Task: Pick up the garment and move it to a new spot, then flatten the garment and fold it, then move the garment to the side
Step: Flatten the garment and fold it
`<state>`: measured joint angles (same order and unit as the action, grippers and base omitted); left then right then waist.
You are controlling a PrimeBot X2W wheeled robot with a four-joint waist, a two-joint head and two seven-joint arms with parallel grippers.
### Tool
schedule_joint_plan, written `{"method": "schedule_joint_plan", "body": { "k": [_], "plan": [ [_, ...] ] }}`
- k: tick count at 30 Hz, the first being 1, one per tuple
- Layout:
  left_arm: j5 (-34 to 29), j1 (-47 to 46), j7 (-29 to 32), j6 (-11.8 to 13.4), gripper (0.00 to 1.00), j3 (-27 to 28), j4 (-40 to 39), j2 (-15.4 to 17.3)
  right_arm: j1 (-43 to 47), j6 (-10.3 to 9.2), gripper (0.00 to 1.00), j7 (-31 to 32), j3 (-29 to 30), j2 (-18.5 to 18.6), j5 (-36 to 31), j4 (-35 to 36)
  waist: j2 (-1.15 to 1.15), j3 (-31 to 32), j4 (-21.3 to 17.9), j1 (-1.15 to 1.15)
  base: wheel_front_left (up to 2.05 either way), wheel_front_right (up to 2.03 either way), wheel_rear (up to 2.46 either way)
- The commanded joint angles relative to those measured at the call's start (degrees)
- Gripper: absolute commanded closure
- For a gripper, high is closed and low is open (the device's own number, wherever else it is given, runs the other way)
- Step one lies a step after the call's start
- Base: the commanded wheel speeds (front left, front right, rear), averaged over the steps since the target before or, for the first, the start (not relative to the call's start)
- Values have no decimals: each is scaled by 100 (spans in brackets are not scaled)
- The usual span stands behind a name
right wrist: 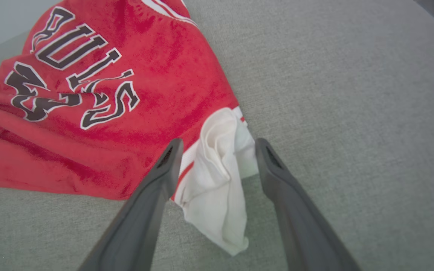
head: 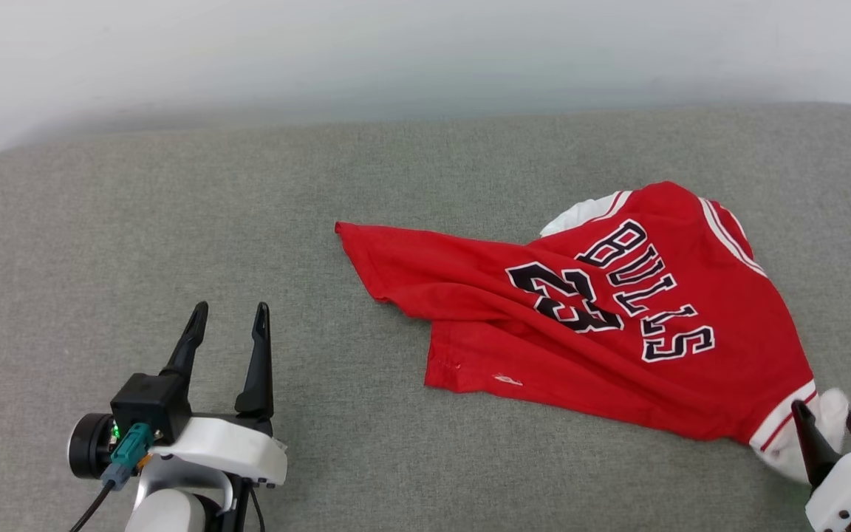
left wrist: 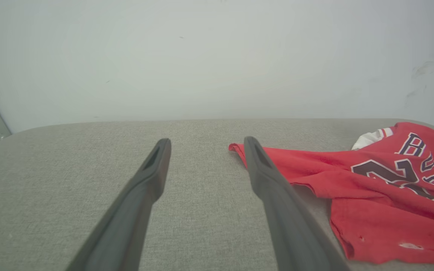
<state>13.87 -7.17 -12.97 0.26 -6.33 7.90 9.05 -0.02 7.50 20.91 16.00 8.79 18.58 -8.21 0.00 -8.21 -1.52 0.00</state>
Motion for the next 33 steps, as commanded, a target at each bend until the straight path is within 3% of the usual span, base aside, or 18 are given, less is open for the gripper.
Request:
{"method": "schedule_joint_plan", "body": {
  "k": [1,11,22,28,33],
  "plan": [
    [25,95,18,33,0,1,4,41,62,-2,0,-331,-65,-62,33,158,0,95,16,0,0,0,0],
    [54,341,119,115,0,-12,-26,84,451,-2,0,-1420,-469,-305,-436,859,0,476,36,0,0,0,0],
    [79,487,407,165,0,-42,0,222,233,-3,0,-1915,-1336,-456,-737,1201,0,604,-67,0,0,0,0],
    [39,-92,658,-5,0,-166,60,377,23,-2,0,-1999,-1633,-517,-752,1462,0,250,-353,0,0,0,0],
    [90,-1003,1157,-389,0,-424,289,495,-197,-3,0,-2051,-1777,-559,-759,1577,0,-252,-625,0,0,0,0]
  ]
}}
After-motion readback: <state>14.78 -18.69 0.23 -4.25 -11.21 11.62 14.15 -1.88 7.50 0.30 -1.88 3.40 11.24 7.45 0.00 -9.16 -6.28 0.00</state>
